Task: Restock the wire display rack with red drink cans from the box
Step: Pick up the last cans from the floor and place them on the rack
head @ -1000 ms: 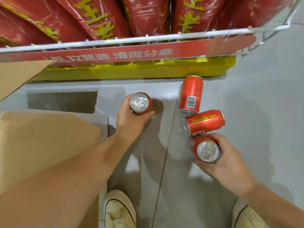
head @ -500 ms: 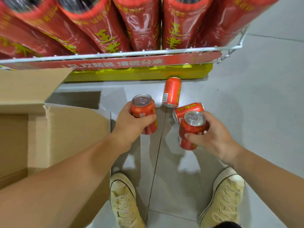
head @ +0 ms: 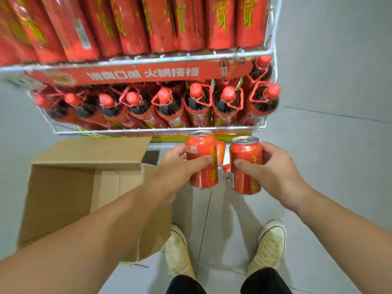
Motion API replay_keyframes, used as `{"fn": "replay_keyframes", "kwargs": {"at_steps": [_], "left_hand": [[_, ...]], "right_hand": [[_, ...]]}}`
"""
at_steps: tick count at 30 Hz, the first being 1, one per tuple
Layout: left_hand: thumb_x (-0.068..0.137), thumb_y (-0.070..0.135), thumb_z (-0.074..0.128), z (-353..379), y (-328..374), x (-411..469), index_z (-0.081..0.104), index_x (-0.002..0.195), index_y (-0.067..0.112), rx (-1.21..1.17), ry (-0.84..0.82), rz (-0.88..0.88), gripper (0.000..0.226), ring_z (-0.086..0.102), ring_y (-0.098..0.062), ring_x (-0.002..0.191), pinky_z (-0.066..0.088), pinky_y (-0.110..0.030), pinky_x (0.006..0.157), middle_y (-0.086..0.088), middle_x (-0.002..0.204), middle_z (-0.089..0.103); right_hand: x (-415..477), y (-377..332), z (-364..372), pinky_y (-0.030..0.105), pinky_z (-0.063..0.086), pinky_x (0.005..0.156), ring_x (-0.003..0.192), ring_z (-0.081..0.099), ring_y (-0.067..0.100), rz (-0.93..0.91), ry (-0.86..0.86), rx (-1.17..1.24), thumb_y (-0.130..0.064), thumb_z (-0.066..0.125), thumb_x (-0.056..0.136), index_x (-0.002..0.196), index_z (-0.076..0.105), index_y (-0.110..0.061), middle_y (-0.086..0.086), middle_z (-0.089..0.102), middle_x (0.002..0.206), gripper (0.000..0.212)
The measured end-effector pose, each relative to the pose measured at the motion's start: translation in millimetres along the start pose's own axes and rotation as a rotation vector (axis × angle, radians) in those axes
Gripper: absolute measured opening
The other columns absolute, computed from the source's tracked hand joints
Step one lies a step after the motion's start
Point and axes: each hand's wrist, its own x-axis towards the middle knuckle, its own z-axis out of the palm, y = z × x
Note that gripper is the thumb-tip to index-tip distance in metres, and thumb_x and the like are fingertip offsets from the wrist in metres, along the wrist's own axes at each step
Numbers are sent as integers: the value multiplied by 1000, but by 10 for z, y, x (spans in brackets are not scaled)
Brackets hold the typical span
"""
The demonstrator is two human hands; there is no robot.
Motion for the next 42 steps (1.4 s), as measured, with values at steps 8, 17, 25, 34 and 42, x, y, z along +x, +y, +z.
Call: {"fn": "replay_keyframes", "kwargs": {"at_steps": [8, 17, 25, 34, 42], "left_hand": [[69, 26, 70, -88, 1388, -1194, 68, 106, 18, -149, -55, 136, 38, 75, -15, 78, 58, -33, 70, 0, 86, 78], [71, 29, 76, -230, 2862, -2396, 62, 125, 21, -46, -175, 280, 56, 74, -22, 97, 58, -40, 80, -6, 107, 77], [76, 35, 85, -428, 3911, -3324, 57, 132, 24, 14, -132, 474, 64, 73, -24, 106, 58, -46, 92, -5, 116, 76], [72, 50, 87, -805, 4899, -4312, 52, 129, 23, 55, 34, 701, 72, 74, -16, 103, 58, -44, 94, -1, 120, 72], [71, 47, 90, -1104, 5733, -4977, 66, 103, 31, 106, 224, 876, 43, 72, -8, 94, 54, -22, 78, 10, 101, 75]], "right_hand": [[-968, -1544, -312, 25, 57, 65, 72, 68, -1, -117, 136, -35, -37, 85, 71, 100, 67, -30, -12, 72, 87, 34], [-1953, -3205, -565, 24, 56, 65, 68, 68, -1, -294, 275, -21, -44, 85, 69, 89, 68, -29, -15, 72, 78, 31], [-2767, -4434, -792, 36, 59, 74, 71, 69, 9, -439, 392, -32, -47, 83, 70, 80, 66, -24, -11, 71, 76, 31], [-3581, -5552, -843, 41, 61, 69, 65, 70, 14, -593, 462, 6, -46, 82, 70, 80, 69, -21, -5, 72, 71, 31], [-4015, -6413, -872, 41, 61, 65, 59, 69, 11, -701, 481, 9, -45, 82, 71, 79, 68, -23, -6, 72, 67, 27]]}}
